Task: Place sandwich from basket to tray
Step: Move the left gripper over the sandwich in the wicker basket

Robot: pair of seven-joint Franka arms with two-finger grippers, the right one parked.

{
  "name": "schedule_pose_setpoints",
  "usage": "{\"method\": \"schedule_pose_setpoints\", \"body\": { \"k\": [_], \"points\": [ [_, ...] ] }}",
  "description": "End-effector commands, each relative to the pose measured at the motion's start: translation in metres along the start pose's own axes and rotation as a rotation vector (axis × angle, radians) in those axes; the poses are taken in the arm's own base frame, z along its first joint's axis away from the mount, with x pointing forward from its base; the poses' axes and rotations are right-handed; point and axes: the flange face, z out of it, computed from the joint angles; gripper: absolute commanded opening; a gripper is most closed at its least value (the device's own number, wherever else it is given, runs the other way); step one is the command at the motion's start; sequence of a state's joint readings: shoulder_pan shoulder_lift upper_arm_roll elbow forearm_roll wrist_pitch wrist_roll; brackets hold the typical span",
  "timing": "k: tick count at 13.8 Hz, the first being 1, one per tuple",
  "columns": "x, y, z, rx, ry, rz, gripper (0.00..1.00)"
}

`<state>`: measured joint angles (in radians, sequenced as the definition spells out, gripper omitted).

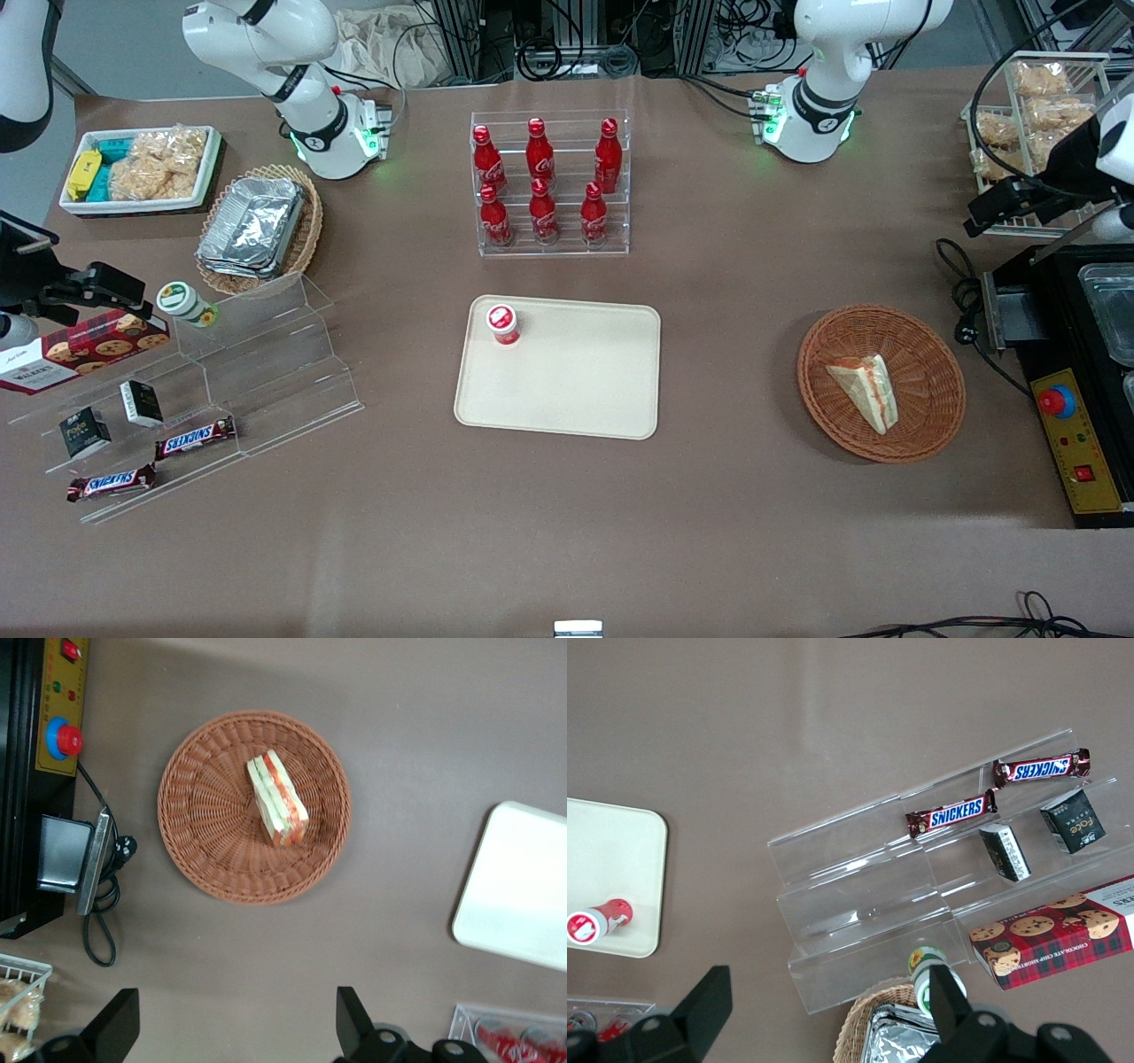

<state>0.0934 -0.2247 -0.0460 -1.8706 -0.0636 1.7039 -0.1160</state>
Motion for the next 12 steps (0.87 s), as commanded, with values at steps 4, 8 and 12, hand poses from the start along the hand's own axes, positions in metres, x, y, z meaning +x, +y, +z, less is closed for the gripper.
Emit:
{"method": "schedule_pose_setpoints", "body": {
  "k": [4,8,12],
  "points": [
    [0.01,-0.002,-0.008,0.04,0.004,0.053,1.0],
    [0.042,-0.009,0.056,0.045,-0.101,0.02,1.0],
    [0.074,-0.005,0.125,0.044,-0.085,-0.045,1.0]
  ]
}}
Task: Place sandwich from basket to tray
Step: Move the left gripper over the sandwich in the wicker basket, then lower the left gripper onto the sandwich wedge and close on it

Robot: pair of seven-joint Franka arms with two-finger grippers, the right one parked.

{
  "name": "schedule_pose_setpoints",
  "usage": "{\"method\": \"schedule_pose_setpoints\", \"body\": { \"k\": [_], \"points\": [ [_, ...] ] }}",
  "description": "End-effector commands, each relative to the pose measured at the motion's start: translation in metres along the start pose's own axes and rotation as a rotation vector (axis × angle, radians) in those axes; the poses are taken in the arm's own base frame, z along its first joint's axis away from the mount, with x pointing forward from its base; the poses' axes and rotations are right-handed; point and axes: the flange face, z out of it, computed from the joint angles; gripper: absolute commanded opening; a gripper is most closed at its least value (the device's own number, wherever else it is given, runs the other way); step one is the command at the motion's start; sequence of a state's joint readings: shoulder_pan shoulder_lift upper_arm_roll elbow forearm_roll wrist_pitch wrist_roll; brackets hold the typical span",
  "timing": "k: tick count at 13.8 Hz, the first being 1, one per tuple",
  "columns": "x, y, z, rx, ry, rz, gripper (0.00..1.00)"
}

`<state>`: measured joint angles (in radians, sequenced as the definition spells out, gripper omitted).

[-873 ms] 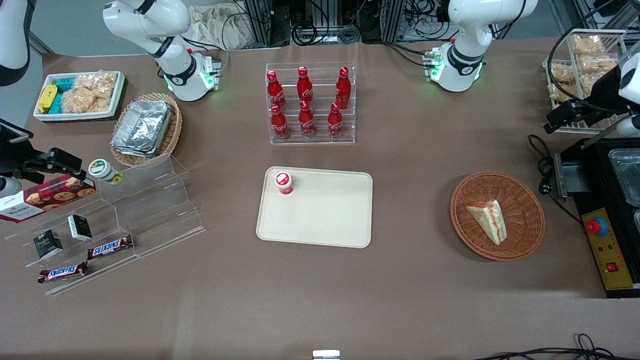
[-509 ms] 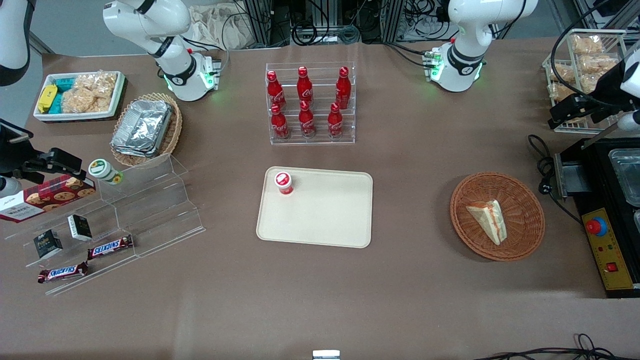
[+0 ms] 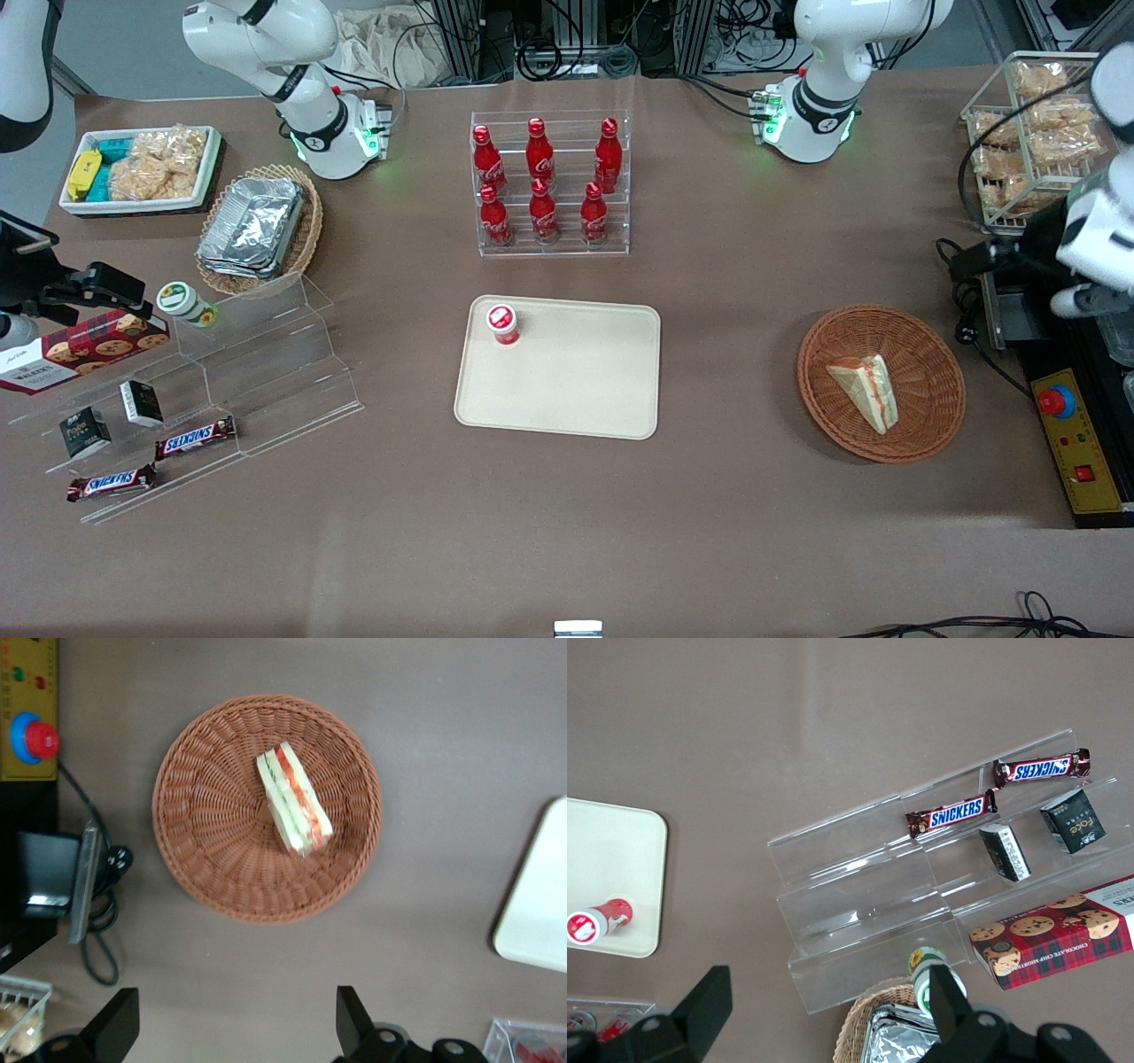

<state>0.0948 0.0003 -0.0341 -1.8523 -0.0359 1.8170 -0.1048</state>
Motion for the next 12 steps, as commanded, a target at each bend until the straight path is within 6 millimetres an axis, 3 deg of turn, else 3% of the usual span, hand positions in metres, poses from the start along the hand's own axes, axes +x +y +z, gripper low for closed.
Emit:
{"method": "schedule_pose_setpoints", "body": {
  "k": [1,7,9,12],
  "points": [
    [0.022,0.009,0.037,0.014,0.008,-0.08,1.0],
    [0.045,0.009,0.162,0.006,0.047,-0.184,1.0],
    [0.052,0.017,0.197,0.001,0.05,-0.198,1.0],
    [0.061,0.025,0.23,-0.011,0.079,-0.226,1.0]
  ]
}}
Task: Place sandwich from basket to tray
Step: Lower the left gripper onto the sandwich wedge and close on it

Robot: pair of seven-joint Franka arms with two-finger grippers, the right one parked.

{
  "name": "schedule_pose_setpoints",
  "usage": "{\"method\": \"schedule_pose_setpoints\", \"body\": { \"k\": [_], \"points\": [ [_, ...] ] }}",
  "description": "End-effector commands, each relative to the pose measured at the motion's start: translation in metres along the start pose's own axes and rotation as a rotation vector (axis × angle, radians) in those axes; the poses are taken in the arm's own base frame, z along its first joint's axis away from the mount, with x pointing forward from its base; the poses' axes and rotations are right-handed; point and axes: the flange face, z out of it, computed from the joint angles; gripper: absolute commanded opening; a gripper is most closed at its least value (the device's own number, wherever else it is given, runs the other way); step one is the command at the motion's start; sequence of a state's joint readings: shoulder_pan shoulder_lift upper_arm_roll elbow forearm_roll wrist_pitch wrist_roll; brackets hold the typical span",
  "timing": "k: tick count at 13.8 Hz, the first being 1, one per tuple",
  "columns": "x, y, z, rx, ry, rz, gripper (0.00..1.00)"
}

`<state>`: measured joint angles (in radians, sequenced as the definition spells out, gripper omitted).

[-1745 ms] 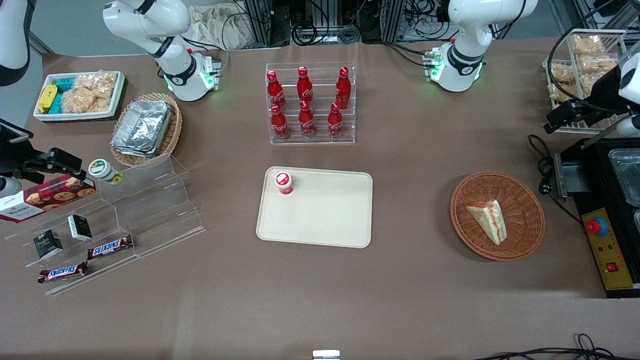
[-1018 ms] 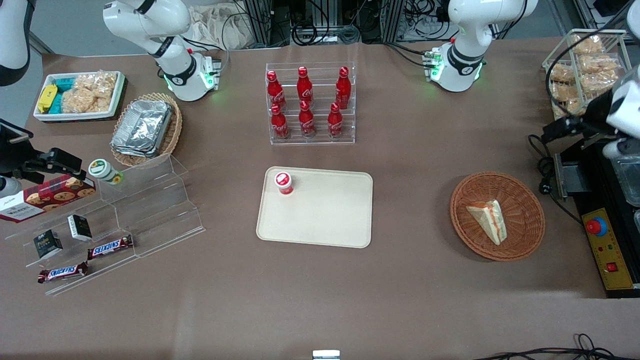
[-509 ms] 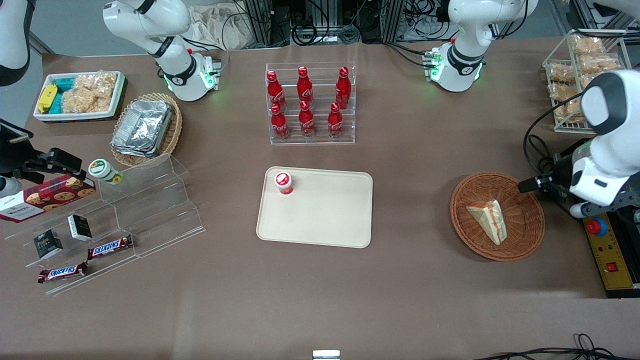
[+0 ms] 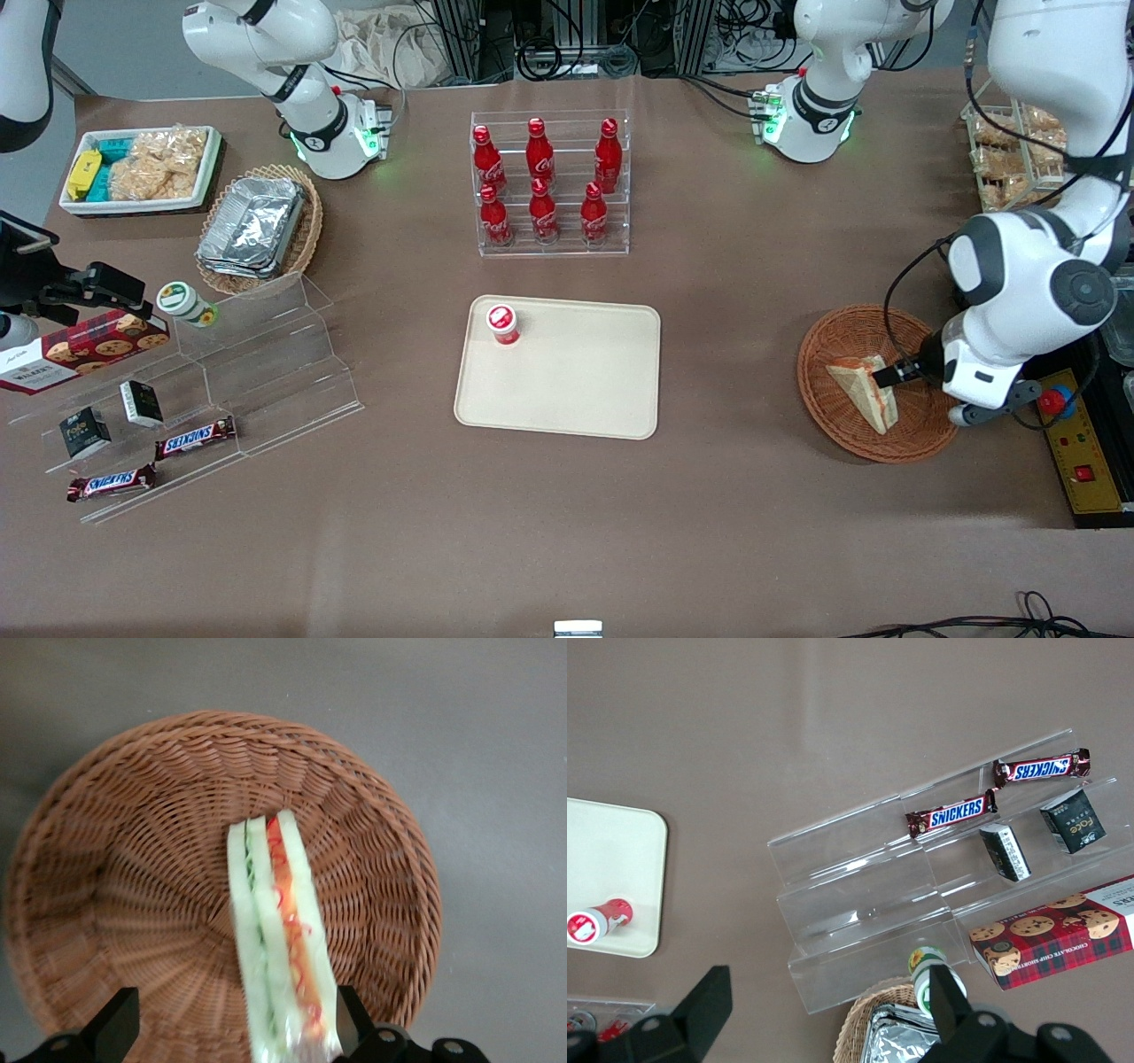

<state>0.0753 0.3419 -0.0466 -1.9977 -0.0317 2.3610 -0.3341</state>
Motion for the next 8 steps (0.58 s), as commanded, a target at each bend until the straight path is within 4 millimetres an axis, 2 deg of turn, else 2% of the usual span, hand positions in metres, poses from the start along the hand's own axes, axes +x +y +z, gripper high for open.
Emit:
{"method": "schedule_pose_setpoints", "body": {
  "k": [1,3,5,6,7,8],
  "points": [
    [0.003,0.015,0.021,0.002,0.025,-0.025,1.0],
    [0.004,0.017,0.035,-0.002,0.031,-0.035,1.0],
    [0.002,0.018,0.042,0.005,0.021,-0.015,1.0],
    [0.0,0.019,0.044,0.006,0.016,-0.009,0.95],
    [-0.001,0.02,0.045,0.007,0.013,-0.006,0.81],
    [-0.001,0.019,0.045,0.009,0.01,-0.006,0.6]
  ]
}}
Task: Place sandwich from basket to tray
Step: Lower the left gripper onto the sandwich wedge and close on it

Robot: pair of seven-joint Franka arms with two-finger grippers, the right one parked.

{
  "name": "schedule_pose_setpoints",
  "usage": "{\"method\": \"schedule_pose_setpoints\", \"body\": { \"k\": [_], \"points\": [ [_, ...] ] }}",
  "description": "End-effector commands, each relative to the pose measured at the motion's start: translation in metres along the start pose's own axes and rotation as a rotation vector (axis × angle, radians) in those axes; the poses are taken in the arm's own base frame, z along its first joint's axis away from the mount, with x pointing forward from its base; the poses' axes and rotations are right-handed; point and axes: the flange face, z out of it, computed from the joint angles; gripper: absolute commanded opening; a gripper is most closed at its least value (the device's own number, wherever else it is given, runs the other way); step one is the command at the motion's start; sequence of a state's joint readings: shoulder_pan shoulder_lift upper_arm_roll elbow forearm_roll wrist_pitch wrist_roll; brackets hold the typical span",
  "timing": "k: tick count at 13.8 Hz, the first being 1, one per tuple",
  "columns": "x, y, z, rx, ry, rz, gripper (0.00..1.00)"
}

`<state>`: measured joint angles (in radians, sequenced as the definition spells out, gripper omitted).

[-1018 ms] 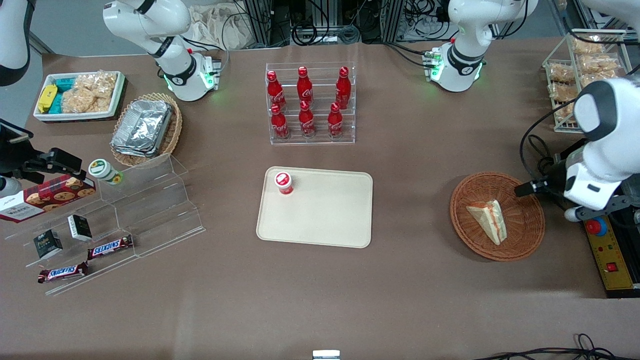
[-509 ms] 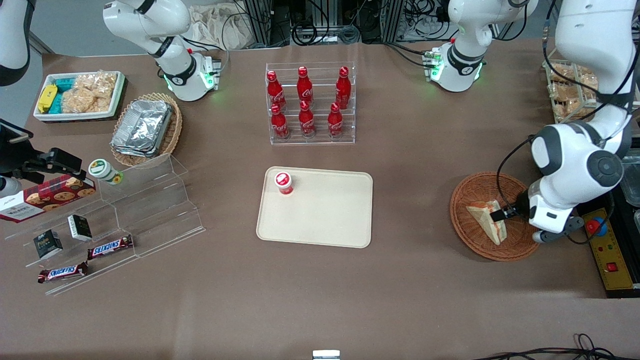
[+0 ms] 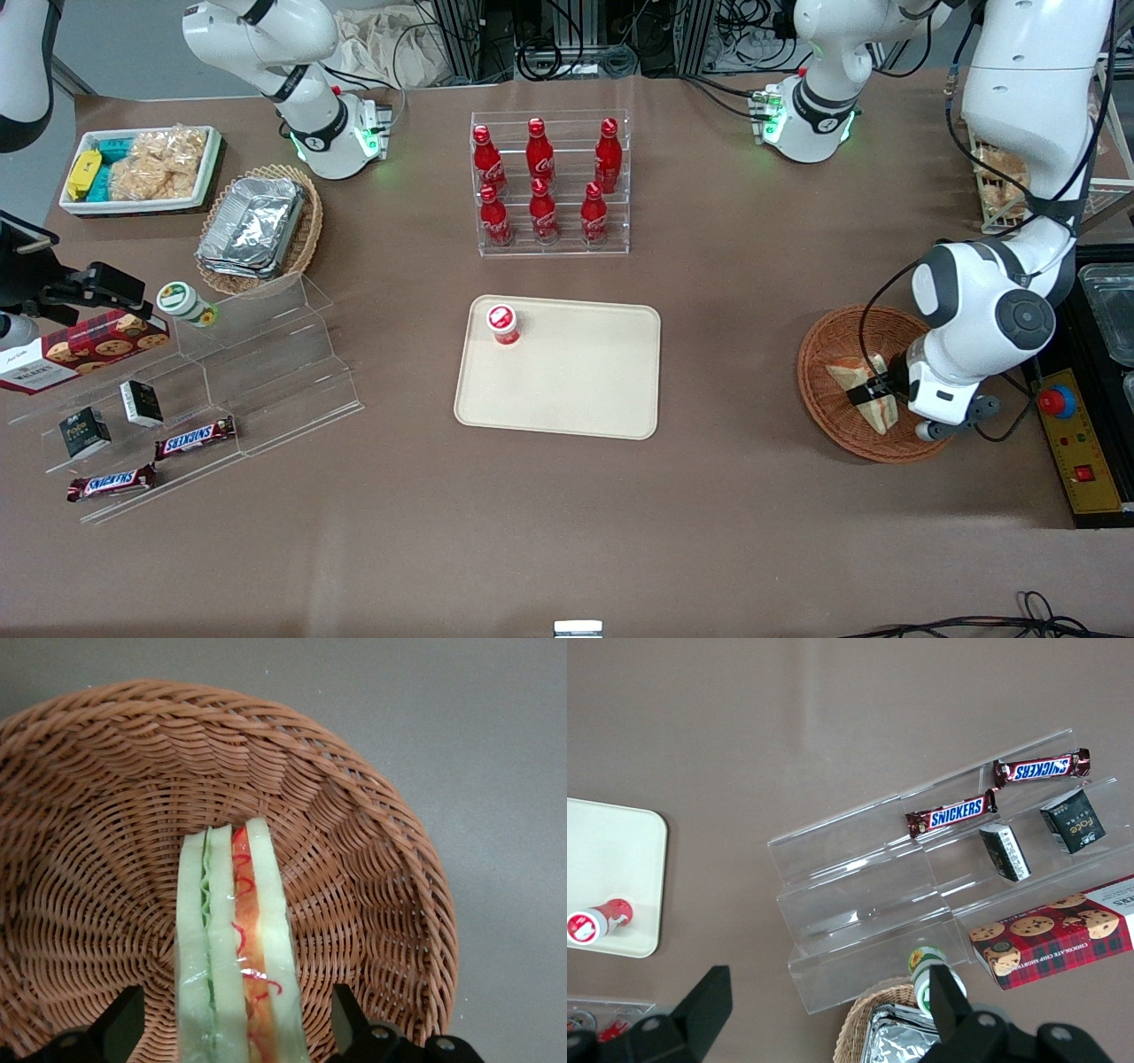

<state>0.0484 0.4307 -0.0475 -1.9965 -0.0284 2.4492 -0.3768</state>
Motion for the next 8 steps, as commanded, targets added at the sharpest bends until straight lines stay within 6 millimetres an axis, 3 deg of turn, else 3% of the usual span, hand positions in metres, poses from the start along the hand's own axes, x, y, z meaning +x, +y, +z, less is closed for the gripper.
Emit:
{"method": "schedule_pose_setpoints", "body": {
  "k": [1,3,4,8],
  "points": [
    [0.002,0.004,-0.003,0.01,0.011,0.012,0.42],
    [0.002,0.006,-0.01,0.021,0.021,0.033,0.17],
    [0.004,0.008,-0.026,0.029,0.025,0.041,0.09],
    [0.011,0.046,-0.126,0.056,0.035,0.108,0.04]
  ]
}}
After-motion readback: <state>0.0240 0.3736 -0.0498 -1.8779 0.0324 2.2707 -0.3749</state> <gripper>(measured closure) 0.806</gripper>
